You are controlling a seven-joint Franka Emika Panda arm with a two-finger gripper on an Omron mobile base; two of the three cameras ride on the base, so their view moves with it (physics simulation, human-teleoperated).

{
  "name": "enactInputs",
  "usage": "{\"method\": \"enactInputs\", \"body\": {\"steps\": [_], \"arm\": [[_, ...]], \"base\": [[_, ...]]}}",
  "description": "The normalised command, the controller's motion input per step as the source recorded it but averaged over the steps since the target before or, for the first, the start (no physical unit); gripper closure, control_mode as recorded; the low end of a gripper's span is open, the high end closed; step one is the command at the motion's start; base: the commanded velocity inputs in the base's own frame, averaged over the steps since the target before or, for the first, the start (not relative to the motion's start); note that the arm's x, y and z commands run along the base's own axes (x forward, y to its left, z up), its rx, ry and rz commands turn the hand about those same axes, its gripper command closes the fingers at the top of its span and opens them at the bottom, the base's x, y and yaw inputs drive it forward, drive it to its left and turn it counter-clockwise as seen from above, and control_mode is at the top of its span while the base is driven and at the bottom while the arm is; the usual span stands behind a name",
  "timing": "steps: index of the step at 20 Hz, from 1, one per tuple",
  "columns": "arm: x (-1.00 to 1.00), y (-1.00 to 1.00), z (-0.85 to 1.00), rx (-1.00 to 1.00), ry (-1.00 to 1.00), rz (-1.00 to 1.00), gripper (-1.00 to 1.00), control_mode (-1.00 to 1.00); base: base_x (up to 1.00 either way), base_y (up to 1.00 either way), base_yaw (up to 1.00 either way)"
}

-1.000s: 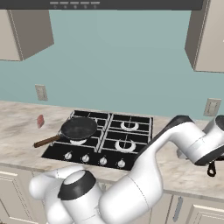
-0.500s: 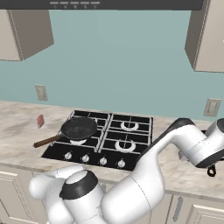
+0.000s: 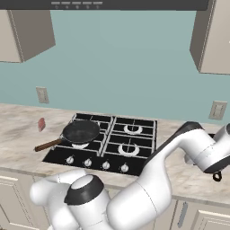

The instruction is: Place both pans onto different burners. Then place the onion and the steak on different pans.

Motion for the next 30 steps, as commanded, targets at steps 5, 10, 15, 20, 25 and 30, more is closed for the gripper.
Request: {"method": "enactInputs", "body": {"steps": [5, 10, 15, 20, 25, 30], "arm": [[0.11, -0.07, -0.01, 0.03, 0.00, 0.00, -1.00, -1.00], [0.12, -0.08, -0.06, 0.01, 0.00, 0.00, -1.00, -1.00], [0.08, -0.10, -0.11, 0.01, 0.00, 0.00, -1.00, -1.00], [0.09, -0.10, -0.11, 0.01, 0.00, 0.00, -1.00, -1.00], [0.09, -0.08, -0.11, 0.01, 0.00, 0.00, -1.00, -1.00], [0.09, -0.03, -0.15, 0.00, 0.01, 0.00, -1.00, -1.00]], "base": [[0.00, 0.00, 0.00], [0.00, 0.00, 0.00], [0.00, 0.00, 0.00], [0.00, 0.00, 0.00], [0.00, 0.00, 0.00], [0.00, 0.00, 0.00]]}}
